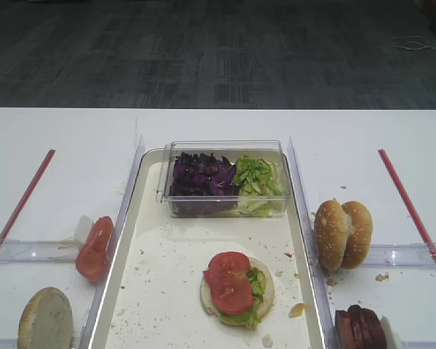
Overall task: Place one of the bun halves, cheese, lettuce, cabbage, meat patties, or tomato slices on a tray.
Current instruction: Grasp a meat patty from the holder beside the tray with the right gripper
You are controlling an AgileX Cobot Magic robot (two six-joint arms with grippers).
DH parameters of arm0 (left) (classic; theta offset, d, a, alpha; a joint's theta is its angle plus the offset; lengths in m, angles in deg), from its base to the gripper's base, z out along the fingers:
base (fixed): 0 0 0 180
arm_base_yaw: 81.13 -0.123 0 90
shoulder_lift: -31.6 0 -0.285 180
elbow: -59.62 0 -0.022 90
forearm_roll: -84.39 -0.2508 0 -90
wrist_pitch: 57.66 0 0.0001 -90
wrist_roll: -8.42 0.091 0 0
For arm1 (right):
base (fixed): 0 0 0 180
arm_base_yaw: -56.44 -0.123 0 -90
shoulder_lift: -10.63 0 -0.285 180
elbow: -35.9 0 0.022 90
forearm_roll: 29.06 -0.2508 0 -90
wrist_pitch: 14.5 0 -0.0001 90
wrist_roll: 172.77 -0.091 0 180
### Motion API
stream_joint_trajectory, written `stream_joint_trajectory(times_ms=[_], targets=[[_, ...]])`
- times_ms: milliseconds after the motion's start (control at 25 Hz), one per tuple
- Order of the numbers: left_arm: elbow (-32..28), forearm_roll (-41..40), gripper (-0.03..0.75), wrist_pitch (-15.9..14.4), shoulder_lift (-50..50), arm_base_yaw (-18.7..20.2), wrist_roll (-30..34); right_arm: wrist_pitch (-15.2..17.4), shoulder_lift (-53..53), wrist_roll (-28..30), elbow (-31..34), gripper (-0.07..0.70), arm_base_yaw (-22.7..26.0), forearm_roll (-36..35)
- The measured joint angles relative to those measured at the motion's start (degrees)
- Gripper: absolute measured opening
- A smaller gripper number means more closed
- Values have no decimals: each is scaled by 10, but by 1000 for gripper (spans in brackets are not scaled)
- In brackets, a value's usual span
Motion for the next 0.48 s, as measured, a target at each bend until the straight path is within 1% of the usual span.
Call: stream_joint_trajectory(times_ms=[480], targets=[[0, 0, 544, 0, 0, 0, 0, 0, 0, 0, 0, 663, 0, 0]])
